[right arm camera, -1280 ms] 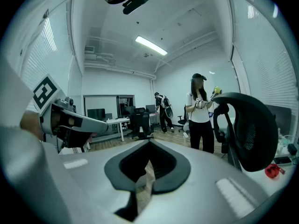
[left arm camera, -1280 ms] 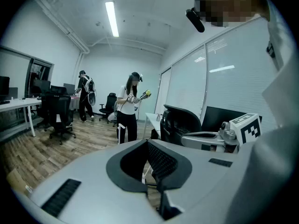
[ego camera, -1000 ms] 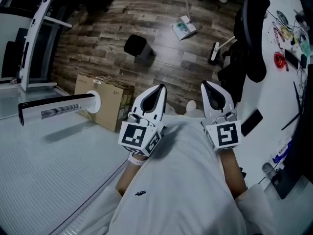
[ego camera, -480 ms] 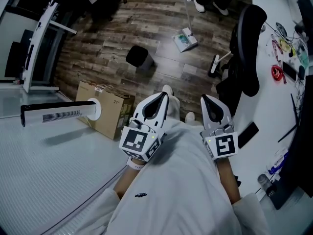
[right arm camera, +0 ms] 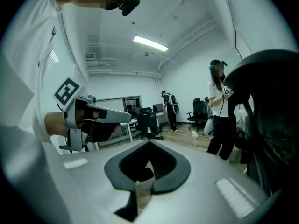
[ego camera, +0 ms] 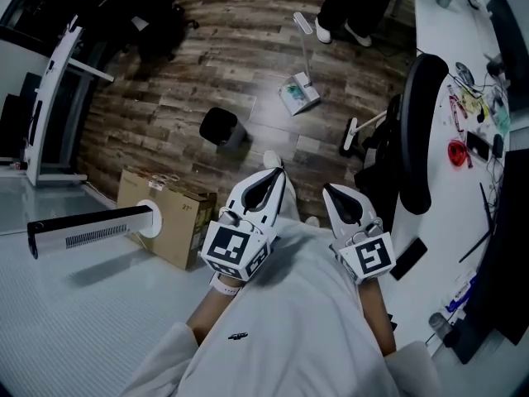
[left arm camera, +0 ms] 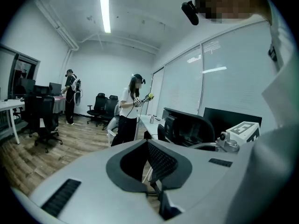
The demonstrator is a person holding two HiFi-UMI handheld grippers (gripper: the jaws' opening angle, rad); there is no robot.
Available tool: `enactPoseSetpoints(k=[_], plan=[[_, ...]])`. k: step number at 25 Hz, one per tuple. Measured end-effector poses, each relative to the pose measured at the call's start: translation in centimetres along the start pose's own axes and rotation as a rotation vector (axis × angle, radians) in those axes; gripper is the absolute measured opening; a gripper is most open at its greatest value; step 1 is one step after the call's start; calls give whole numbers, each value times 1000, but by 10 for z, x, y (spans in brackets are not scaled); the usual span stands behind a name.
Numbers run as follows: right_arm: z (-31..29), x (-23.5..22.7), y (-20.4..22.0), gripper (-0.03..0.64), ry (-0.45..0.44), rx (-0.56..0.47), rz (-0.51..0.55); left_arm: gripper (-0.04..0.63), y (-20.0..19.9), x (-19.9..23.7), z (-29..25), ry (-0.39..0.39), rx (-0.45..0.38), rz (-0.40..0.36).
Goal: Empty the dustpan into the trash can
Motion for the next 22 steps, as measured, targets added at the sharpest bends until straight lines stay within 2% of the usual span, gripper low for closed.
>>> enactPoseSetpoints(k=[6, 12, 16, 22], plan=[[-68, -40, -20, 11, 51, 14, 18, 6, -28, 57, -56, 33, 6, 11], [-159, -76, -59, 11, 96, 23, 11, 6, -64, 149, -90, -2, -27, 74], [-222, -98, -90, 11, 104, -36, -7, 6, -90, 210, -110, -21, -82, 91], [-300, -125, -111, 11, 140, -37, 12, 6, -110, 288, -140, -26, -115, 117]])
Point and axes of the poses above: the fingertips, and each gripper's own axes: z backward along the fingers, x to its left, y out of its underside, the point moved 8 cm from there along z, backward along the fingers, and after that the axes turned 9 degrees about -y, right-handed, at the moved point
